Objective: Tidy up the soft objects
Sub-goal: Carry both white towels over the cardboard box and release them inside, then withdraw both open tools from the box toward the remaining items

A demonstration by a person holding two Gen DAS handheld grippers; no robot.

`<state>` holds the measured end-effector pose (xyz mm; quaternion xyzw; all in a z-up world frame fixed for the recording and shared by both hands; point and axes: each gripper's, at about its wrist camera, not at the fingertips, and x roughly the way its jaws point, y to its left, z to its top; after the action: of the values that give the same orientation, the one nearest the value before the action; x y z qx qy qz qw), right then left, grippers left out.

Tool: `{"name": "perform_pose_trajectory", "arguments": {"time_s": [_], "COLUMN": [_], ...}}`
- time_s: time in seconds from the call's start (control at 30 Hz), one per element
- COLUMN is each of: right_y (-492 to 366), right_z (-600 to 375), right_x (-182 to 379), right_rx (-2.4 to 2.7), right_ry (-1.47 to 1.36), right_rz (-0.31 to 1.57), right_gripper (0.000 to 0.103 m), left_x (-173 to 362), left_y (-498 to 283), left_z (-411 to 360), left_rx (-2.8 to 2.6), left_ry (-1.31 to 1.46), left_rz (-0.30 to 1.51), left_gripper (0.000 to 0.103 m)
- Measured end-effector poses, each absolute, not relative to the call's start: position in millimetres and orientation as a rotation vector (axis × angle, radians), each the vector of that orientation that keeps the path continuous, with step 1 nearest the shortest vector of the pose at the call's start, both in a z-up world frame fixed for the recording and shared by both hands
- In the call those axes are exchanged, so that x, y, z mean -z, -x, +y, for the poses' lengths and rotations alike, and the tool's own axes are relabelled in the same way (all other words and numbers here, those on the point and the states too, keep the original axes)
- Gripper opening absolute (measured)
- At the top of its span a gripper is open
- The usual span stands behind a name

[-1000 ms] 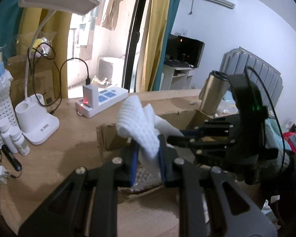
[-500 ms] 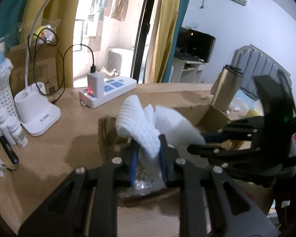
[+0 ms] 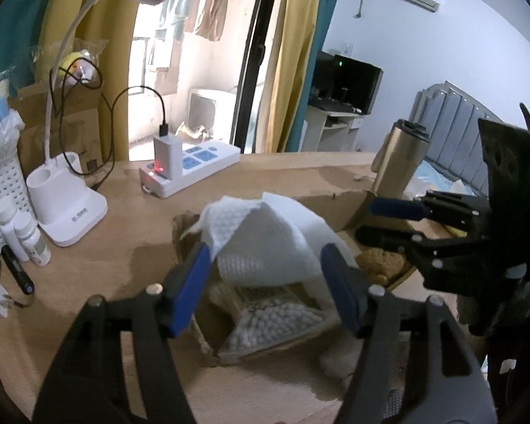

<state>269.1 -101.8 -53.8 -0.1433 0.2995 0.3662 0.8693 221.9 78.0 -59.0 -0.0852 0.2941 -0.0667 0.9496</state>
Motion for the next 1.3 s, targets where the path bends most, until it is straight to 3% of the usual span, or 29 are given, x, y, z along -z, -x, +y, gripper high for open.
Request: {"name": "perform_pose_trajectory", "arguments": {"time_s": [0.53, 0.63, 0.73, 1.1, 1.3], "right_y": [-254.0, -244.1, -234.4, -191.9, -174.5], "right_z": [-128.6, -137.5, -144.1, -162.9, -175.7], "right_x": [46.0, 38.2, 30.9, 12.5, 12.8], "right_rx": [-0.700, -0.688, -0.676, -0.656, -0.633], "right_ry": [0.265, 0.250, 0.241, 0.226, 0.203], "right_rz": [0.603, 0.581, 0.562, 0.518, 0.525], "right_gripper": [0.049, 0.058, 0.060, 0.061, 0.062], "left_x": [50.9, 46.7, 42.5, 27.4, 26.4], "left_y": [-198.2, -189.5, -181.5, -148.4, -130.0], "left_z": [87.4, 86.1, 82.0, 63.7, 55.8], "left_rx": [0.097, 0.099, 0.113, 0.145, 0.164], "left_ry": [0.168, 0.175, 0.170, 0.152, 0.157], "left_rz": [0.573, 0.561, 0.552, 0.533, 0.547], "left_gripper": [0.070, 0.075, 0.078, 0.080, 0.089]}}
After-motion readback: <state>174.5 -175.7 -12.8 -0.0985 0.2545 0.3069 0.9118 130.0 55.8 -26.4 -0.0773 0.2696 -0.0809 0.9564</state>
